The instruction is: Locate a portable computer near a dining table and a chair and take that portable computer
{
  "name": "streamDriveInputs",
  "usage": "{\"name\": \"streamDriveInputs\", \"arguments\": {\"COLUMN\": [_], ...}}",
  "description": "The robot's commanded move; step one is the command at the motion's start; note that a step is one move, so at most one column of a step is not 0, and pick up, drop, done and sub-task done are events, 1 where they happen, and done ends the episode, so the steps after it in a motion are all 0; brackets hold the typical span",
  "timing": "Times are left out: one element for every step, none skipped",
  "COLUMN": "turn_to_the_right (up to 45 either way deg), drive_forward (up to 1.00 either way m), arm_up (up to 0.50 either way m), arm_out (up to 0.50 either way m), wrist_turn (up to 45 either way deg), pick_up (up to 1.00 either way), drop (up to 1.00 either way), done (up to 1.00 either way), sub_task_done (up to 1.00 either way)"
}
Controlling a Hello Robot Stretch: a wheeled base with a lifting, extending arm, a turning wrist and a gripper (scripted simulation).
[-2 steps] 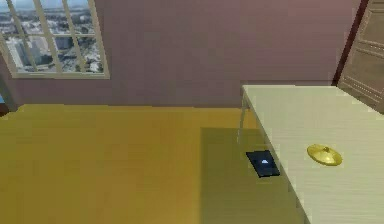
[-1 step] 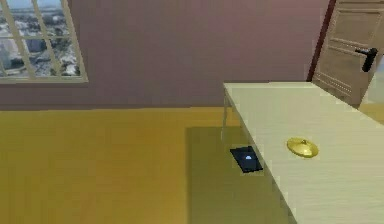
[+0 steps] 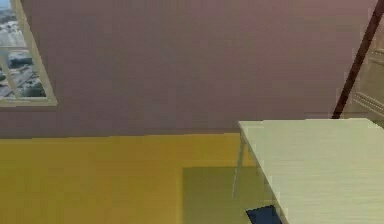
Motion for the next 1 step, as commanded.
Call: {"name": "streamDriveInputs", "arguments": {"turn_to_the_right": [-45.0], "drive_forward": [0.0], "arm_up": [0.0], "arm_out": [0.0], "wrist_turn": [0.0], "pick_up": [0.0], "drop": [0.0], "done": [0.0], "sub_task_done": [0.0]}}
